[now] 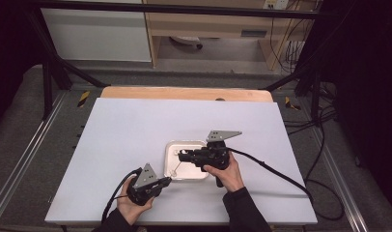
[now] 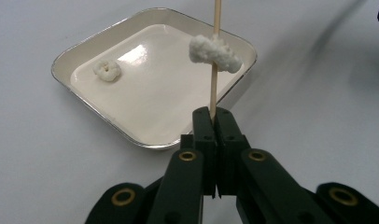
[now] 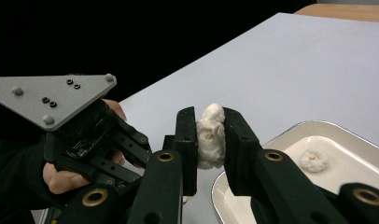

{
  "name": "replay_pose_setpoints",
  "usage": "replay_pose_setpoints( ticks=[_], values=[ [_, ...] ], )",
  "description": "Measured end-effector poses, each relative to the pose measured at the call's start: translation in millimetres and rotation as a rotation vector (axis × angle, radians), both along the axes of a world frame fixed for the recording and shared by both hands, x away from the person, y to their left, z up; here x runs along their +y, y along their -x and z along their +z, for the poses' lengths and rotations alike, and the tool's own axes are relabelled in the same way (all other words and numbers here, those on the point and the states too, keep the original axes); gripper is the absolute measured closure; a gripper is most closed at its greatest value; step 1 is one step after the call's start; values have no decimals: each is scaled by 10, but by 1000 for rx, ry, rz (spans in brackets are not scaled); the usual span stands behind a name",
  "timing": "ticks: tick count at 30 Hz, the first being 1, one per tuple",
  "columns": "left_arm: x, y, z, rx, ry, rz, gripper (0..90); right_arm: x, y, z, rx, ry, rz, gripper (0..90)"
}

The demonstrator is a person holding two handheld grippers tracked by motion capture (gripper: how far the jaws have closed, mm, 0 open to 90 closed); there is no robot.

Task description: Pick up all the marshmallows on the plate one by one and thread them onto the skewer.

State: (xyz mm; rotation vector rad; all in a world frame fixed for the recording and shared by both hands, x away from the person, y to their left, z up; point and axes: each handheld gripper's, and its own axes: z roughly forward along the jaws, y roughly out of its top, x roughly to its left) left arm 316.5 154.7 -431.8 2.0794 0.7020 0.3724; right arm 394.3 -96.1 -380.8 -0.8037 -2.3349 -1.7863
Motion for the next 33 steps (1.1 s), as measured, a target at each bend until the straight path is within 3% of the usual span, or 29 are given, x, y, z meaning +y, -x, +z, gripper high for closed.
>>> replay_pose_setpoints(
  ticks=[20,24,26,33],
  values=[
    [-20,-12,17,-2,14,-3,888,45,40,-68,15,-7,14,781],
    [-28,-5,76,-22,56,-16,887,80,45,-111,37,18,38,776],
    [-60,11,92,-44,30,-9,888,132,64,-199,40,28,46,773],
    [-59,-14,46,-22,39,-1,888,155,73,-233,49,32,36,748]
  ],
)
